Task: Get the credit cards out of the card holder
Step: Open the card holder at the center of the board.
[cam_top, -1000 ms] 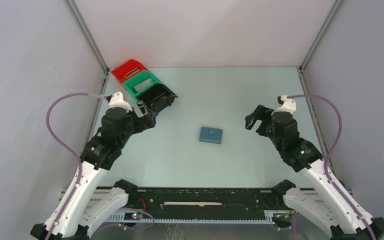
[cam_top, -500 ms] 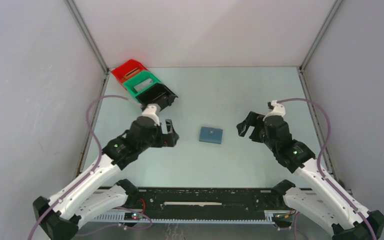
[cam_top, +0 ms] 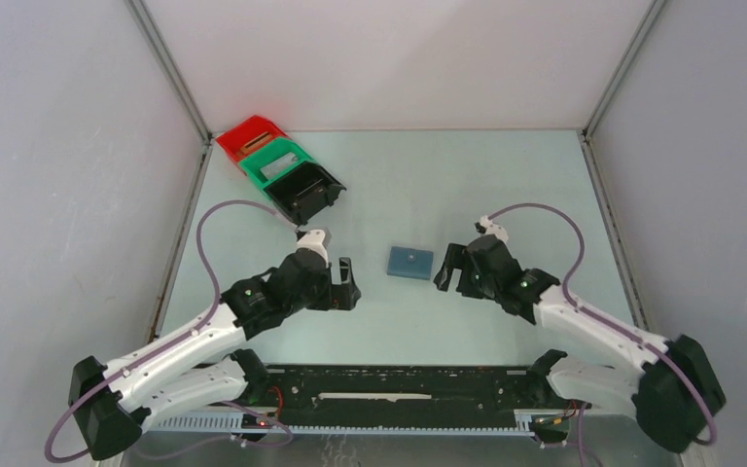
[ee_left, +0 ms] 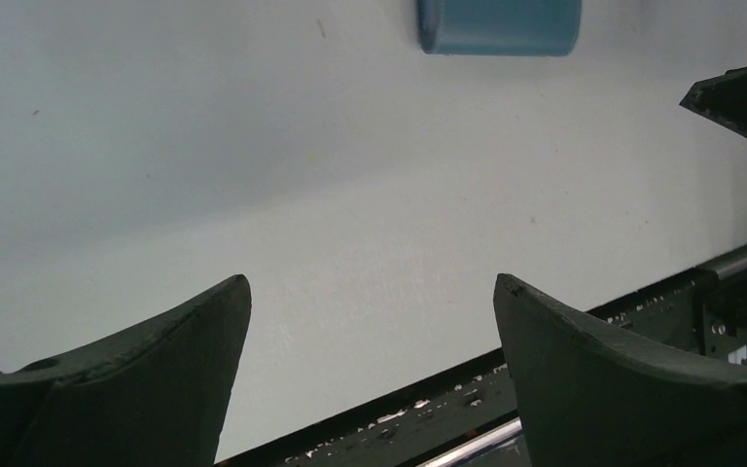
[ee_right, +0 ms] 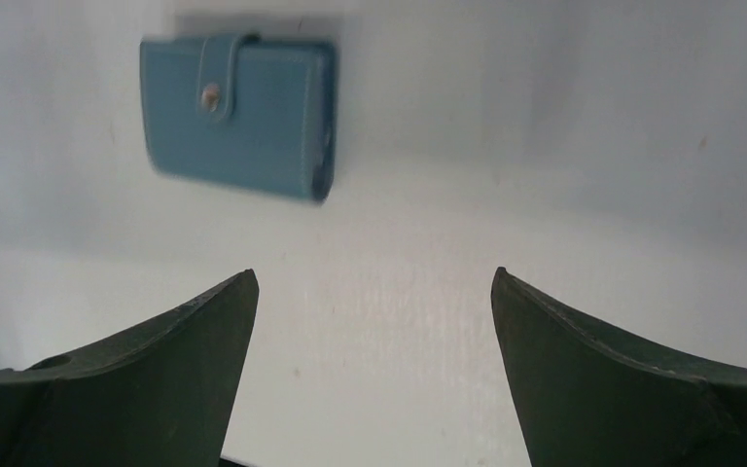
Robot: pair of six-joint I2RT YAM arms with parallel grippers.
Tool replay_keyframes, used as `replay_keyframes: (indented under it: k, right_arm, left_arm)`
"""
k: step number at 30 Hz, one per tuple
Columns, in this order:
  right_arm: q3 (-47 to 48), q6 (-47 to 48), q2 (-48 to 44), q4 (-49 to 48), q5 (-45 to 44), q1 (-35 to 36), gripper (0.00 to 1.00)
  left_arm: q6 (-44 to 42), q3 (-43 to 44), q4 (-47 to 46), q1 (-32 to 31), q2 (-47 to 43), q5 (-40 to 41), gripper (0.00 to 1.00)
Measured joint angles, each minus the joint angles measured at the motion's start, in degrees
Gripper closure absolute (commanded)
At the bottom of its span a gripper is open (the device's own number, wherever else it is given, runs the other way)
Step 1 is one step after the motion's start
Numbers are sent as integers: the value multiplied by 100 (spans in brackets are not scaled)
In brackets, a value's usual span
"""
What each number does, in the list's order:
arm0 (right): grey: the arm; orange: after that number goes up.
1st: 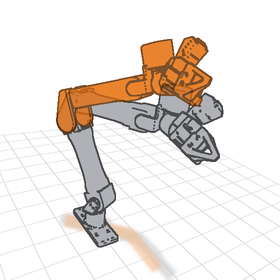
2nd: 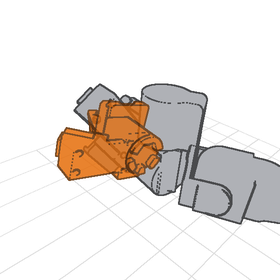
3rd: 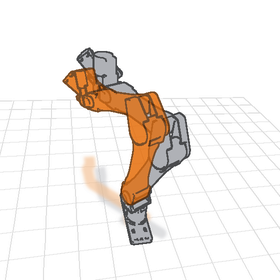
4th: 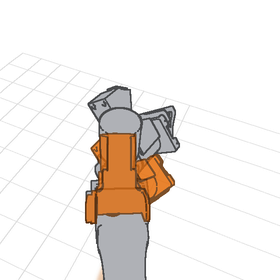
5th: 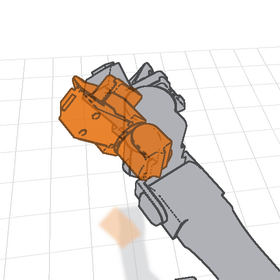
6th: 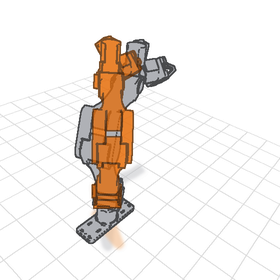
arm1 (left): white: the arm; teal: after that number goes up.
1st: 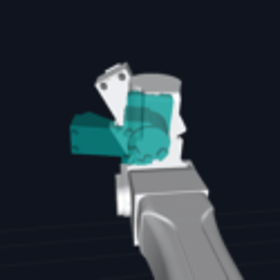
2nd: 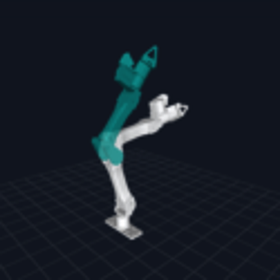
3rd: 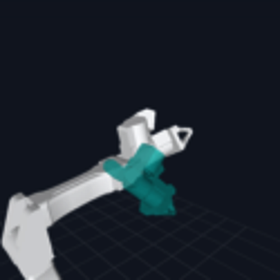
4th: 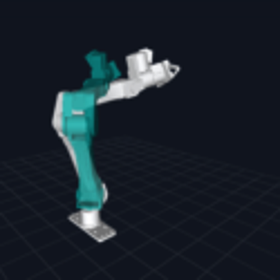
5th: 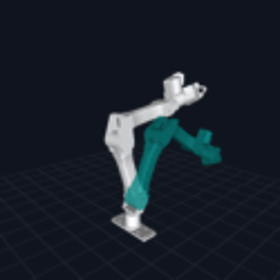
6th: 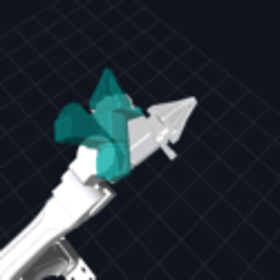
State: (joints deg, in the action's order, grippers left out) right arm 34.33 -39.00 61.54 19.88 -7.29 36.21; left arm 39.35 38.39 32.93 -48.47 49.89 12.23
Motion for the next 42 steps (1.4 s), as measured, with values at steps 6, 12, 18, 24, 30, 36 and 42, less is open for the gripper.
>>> replay_keyframes:
  k: [6, 12, 18, 24, 30, 36, 42]
  right_arm:
    - [1106, 490, 1580, -400, 667, -1062, 0]
    - [2962, 850, 3307, -800, 1646, -1405, 1]
    - [3434, 951, 4343, -909, 2490, -1259, 1]
    - [3237, 1062, 4513, -717, 2776, -605, 1]
    - [2205, 734, 3783, -874, 2857, 205, 1]
    - [1532, 116, 3016, -629, 2190, 791, 2]
    - [1768, 210, 2566, -90, 619, 1285, 7]
  left_arm:
    - [238, 146, 151, 321, -28, 114, 0]
    - [437, 146, 302, 883, -428, 55, 0]
    - [476, 146, 496, 1038, -761, 63, 0]
    - [463, 146, 518, 1058, -627, 24, 0]
    - [369, 146, 507, 1062, -350, -42, 0]
    - [321, 146, 444, 1062, -24, -118, 0]
    - [431, 146, 216, 1062, 286, -293, 4]
